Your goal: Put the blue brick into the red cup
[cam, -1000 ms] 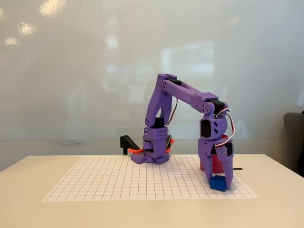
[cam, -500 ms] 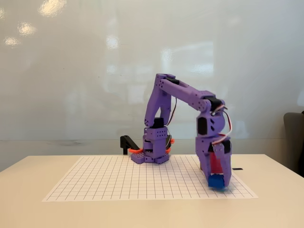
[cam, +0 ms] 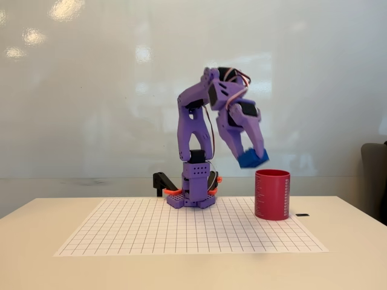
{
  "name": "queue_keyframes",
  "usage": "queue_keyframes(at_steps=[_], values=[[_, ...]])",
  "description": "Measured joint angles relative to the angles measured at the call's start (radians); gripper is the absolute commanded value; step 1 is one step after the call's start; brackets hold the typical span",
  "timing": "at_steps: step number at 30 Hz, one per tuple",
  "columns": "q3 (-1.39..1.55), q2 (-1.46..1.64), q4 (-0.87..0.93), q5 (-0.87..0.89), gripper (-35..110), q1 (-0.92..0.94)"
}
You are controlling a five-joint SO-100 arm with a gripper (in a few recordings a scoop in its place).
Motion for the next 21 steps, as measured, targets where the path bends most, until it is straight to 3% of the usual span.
queue_keyframes(at_steps=[8,21], values=[[-0.002,0.219,0.233,0.078,-1,-0.146],[0.038,0.161,0.351,0.261,-1,-0.575]])
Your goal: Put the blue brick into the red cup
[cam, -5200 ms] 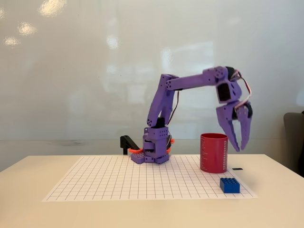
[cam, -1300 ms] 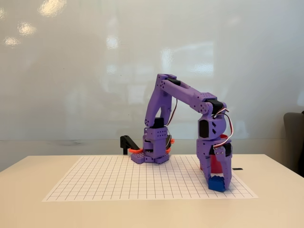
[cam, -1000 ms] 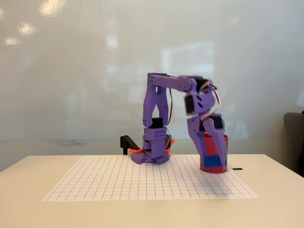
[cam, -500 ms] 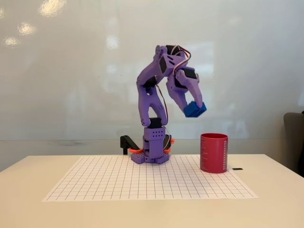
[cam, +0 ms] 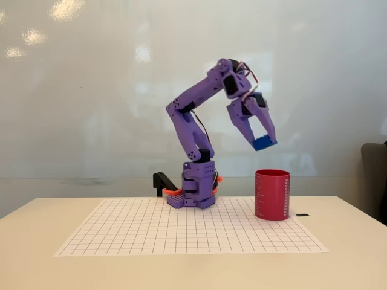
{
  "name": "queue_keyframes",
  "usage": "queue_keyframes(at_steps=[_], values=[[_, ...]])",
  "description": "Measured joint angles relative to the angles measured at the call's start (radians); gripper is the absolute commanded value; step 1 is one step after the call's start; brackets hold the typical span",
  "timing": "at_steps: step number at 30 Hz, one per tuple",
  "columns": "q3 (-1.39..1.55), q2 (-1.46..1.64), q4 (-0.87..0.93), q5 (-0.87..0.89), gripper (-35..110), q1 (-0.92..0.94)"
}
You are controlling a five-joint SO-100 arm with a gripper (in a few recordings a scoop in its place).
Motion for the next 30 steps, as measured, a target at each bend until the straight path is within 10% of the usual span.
queue_keyframes(at_steps=[18,22,30], values=[[0.0,-0.143,-0.005,0.089,1,-0.252],[0.0,-0.15,0.0,0.091,47,-0.242],[0.0,-0.149,0.0,0.112,52,-0.244]])
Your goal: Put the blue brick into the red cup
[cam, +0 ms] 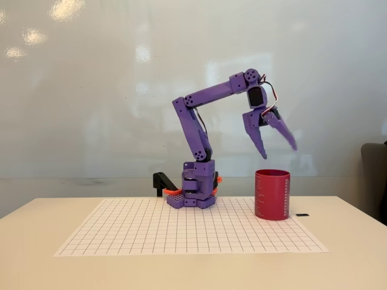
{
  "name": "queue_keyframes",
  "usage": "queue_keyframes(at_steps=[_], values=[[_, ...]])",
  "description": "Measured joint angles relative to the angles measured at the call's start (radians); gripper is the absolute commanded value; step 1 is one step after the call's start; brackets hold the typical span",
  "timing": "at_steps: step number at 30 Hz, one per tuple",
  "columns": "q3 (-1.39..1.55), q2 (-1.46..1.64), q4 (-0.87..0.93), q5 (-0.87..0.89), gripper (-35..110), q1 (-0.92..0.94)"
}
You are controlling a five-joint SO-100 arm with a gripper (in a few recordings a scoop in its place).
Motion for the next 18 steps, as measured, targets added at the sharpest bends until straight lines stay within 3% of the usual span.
queue_keyframes(at_steps=[11,12,14,18], values=[[0.0,0.0,0.0,-0.011,52,0.0],[0.0,0.0,0.0,-0.011,42,0.0],[0.0,0.0,0.0,-0.012,0,0.0],[0.0,-0.009,0.0,-0.008,0,0.012]])
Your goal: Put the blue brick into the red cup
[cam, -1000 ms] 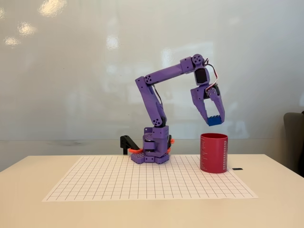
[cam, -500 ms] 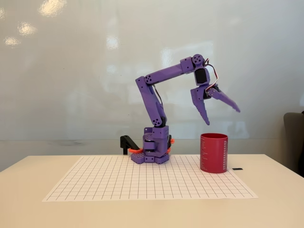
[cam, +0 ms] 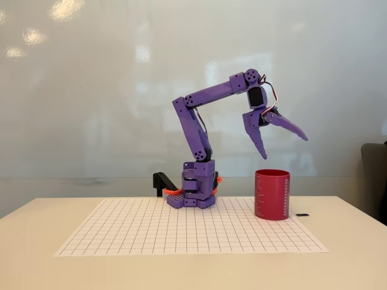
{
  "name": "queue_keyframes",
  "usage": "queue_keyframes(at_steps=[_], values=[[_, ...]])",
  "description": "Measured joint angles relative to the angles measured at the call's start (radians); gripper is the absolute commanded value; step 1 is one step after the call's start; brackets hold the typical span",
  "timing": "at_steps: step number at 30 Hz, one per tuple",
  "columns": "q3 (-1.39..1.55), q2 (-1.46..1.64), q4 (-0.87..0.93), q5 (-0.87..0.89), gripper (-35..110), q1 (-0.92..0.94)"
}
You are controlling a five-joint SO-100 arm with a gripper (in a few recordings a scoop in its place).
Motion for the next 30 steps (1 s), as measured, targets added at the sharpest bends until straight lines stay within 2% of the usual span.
queue_keyframes(at_steps=[13,19,24,30], values=[[0.0,0.0,-0.006,-0.005,0,0.006],[0.0,0.009,-0.044,-0.06,-1,0.052],[0.0,0.089,-0.161,-0.127,-1,0.241],[0.043,0.224,-0.334,-0.196,-1,0.646]])
